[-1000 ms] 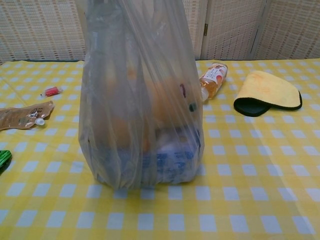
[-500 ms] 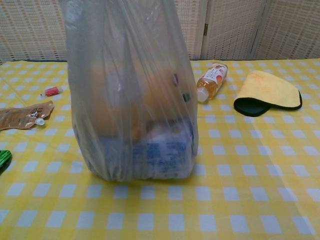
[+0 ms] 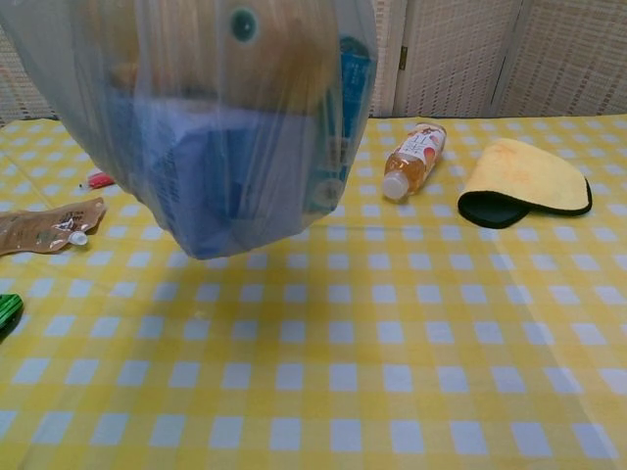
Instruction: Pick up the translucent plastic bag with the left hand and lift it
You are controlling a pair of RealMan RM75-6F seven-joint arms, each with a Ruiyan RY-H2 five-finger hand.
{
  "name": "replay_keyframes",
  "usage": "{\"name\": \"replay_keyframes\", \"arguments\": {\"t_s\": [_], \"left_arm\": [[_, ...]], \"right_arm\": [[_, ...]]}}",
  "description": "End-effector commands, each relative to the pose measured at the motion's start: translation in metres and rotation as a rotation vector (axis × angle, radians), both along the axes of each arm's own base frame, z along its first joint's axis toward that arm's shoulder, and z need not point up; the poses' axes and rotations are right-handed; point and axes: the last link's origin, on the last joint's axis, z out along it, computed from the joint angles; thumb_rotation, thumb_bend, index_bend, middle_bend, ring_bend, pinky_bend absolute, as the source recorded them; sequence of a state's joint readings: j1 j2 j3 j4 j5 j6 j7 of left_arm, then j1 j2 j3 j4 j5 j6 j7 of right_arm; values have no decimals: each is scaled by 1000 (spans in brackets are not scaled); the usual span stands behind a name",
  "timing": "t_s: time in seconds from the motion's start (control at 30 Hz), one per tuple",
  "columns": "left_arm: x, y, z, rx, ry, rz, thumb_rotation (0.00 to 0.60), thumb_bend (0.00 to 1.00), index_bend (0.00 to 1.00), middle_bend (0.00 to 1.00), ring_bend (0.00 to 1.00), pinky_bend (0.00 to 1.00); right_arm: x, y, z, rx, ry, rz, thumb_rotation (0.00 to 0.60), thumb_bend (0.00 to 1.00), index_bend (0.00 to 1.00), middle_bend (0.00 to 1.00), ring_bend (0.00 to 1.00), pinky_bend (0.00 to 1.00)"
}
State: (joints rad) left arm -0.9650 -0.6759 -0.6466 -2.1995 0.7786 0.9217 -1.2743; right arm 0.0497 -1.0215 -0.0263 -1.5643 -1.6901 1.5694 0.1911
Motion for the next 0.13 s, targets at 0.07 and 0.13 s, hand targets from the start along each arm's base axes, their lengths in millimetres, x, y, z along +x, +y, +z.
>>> {"name": "replay_keyframes", "arguments": {"t_s": [0.07, 0.13], "left_arm": [[9, 0, 3, -11, 23, 17, 600, 781, 736, 1000, 929, 1000], [6, 2, 0, -21, 23, 31, 600, 781, 736, 1000, 929, 1000]], "right_arm": [[1, -1, -2, 9, 2, 4, 600, 294, 0, 0, 0, 0], [1, -1, -3, 12, 3, 5, 600, 293, 0, 0, 0, 0]]}}
